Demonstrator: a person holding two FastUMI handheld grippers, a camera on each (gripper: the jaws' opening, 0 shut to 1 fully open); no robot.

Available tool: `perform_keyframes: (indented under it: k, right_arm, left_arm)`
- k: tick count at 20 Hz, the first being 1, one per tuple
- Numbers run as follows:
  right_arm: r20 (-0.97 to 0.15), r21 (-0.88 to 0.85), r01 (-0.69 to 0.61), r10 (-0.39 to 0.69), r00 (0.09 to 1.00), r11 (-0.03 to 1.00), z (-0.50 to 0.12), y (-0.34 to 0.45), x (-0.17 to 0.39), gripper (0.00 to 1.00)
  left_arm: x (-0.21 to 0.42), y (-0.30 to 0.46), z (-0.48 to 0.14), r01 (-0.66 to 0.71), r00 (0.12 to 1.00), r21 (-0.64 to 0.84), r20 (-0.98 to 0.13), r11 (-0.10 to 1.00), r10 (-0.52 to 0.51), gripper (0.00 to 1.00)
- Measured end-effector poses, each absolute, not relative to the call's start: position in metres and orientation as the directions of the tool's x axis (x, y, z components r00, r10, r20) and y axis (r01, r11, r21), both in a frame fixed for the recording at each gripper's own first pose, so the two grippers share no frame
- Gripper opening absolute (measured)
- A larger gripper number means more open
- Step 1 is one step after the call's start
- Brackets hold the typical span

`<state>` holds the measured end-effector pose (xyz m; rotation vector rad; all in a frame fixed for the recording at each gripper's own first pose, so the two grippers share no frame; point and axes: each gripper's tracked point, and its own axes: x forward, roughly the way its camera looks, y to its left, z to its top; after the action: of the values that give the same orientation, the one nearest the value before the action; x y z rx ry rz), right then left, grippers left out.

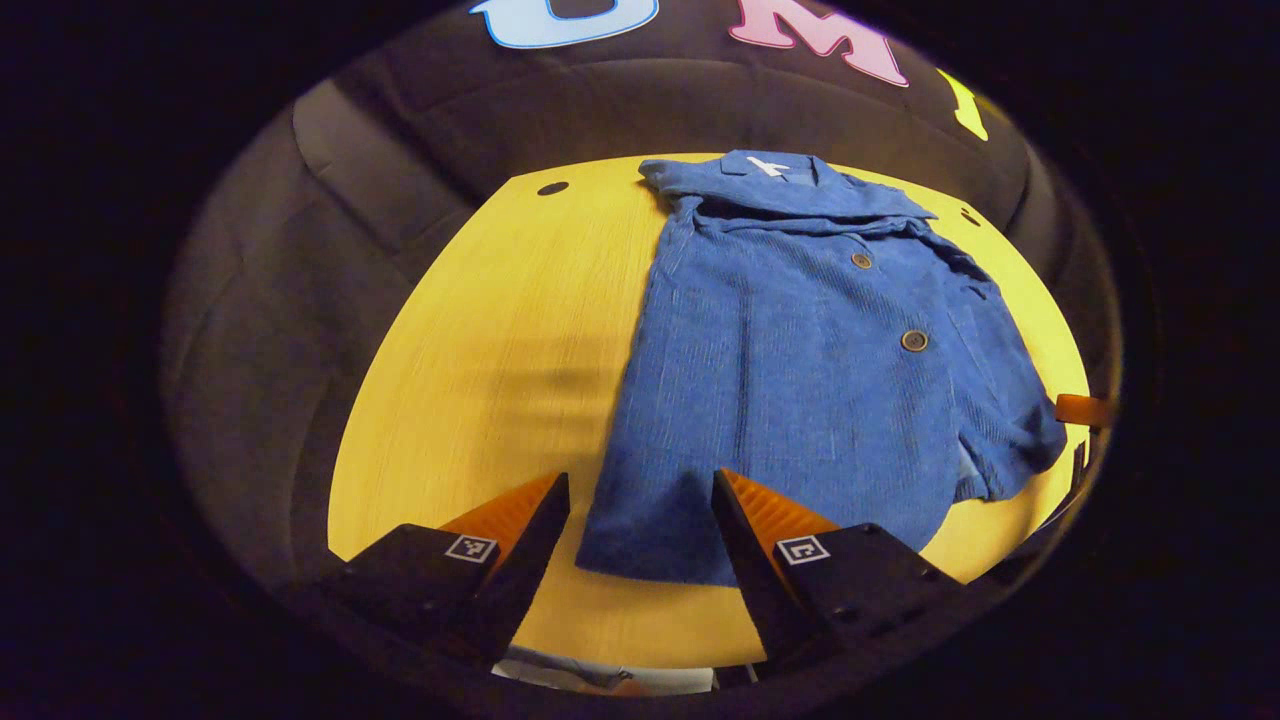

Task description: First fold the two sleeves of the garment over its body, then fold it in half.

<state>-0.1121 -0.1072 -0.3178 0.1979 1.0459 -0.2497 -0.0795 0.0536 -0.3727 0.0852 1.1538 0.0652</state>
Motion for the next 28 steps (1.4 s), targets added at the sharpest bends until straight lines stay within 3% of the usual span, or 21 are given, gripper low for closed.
perform_keyframes:
  k: [2,3,5,6,7,8,9,10,11,12,13,14,15,16,17,18,22,28]
  right_arm:
    - [-0.886,0.087,0.365,-0.096,0.454,0.927,-0.329,-0.101,-0.117,0.99]
    - [-0.889,0.094,0.4,-0.104,0.446,0.912,-0.331,-0.103,-0.119,0.99]
    - [-0.894,0.074,0.42,-0.127,0.43,0.904,-0.338,-0.106,-0.12,0.99]
    - [-0.898,0.067,0.414,-0.125,0.421,0.908,-0.339,-0.105,-0.121,0.99]
    - [-0.892,0.055,0.401,-0.136,0.43,0.914,-0.34,-0.106,-0.118,0.99]
    - [-0.902,0.029,0.371,-0.136,0.409,0.928,-0.342,-0.104,-0.121,0.91]
    - [-0.903,-0.004,0.342,-0.151,0.403,0.94,-0.344,-0.106,-0.123,0.99]
    - [-0.909,-0.036,0.317,-0.163,0.383,0.948,-0.345,-0.105,-0.126,0.99]
    - [-0.908,-0.032,0.305,-0.156,0.389,0.952,-0.343,-0.101,-0.123,0.96]
    - [-0.911,-0.028,0.304,-0.149,0.384,0.952,-0.345,-0.097,-0.12,0.91]
    - [-0.913,-0.022,0.308,-0.145,0.382,0.951,-0.347,-0.094,-0.118,0.63]
    - [-0.914,-0.003,0.314,-0.13,0.385,0.95,-0.347,-0.09,-0.114,0.6]
    - [-0.917,0.017,0.335,-0.119,0.38,0.942,-0.346,-0.086,-0.114,0.44]
    - [-0.915,0.034,0.34,-0.107,0.388,0.94,-0.345,-0.085,-0.11,0.28]
    - [-0.917,0.055,0.34,-0.087,0.39,0.939,-0.346,-0.082,-0.109,0.11]
    - [-0.921,0.099,0.317,-0.033,0.388,0.943,-0.346,-0.076,-0.11,0.04]
    - [-0.91,0.198,0.37,0.03,0.413,0.908,-0.345,-0.074,-0.109,0.02]
    - [-0.882,0.159,0.236,0.031,0.47,0.959,-0.305,-0.06,-0.101,0.01]
  left_arm:
    - [-0.089,0.049,-0.385,0.013,0.351,0.074,-0.934,0.997,0.065,0.82]
    - [-0.081,0.049,-0.38,0.019,0.39,0.07,-0.919,0.997,0.057,0.84]
    - [-0.082,0.046,-0.385,0.013,0.377,0.051,-0.925,0.999,0.042,0.84]
    - [-0.085,0.044,-0.387,0.0,0.361,0.025,-0.932,1.0,0.023,0.85]
    - [-0.083,0.039,-0.386,-0.019,0.365,-0.012,-0.931,1.0,-0.004,0.77]
    - [-0.086,0.037,-0.387,-0.036,0.359,-0.02,-0.933,0.999,-0.005,0.81]
    - [-0.086,0.037,-0.387,-0.031,0.355,-0.015,-0.935,0.999,-0.003,0.81]
    - [-0.088,0.036,-0.389,-0.03,0.353,-0.017,-0.935,0.999,-0.005,0.8]
    - [-0.086,0.032,-0.39,-0.032,0.354,-0.019,-0.935,0.999,-0.006,0.73]
    - [-0.087,0.028,-0.389,-0.026,0.357,-0.021,-0.934,0.999,-0.01,0.65]
    - [-0.087,0.023,-0.391,-0.018,0.36,-0.022,-0.933,1.0,-0.014,0.56]
    - [-0.086,0.016,-0.389,-0.015,0.368,-0.026,-0.93,1.0,-0.019,0.44]
    - [-0.085,0.011,-0.39,-0.02,0.375,-0.013,-0.927,1.0,-0.005,0.24]
    - [-0.085,0.007,-0.391,0.009,0.381,-0.004,-0.925,1.0,-0.007,0.13]
    - [-0.088,0.004,-0.387,0.037,0.38,0.005,-0.925,0.999,-0.01,0.1]
    - [-0.088,-0.002,-0.389,0.066,0.377,0.006,-0.926,0.998,-0.019,0.02]
    - [-0.086,-0.016,-0.386,0.125,0.354,-0.06,-0.93,0.99,-0.101,0.0]
    - [-0.074,-0.035,-0.337,0.13,0.418,-0.14,-0.89,0.982,-0.182,0.0]
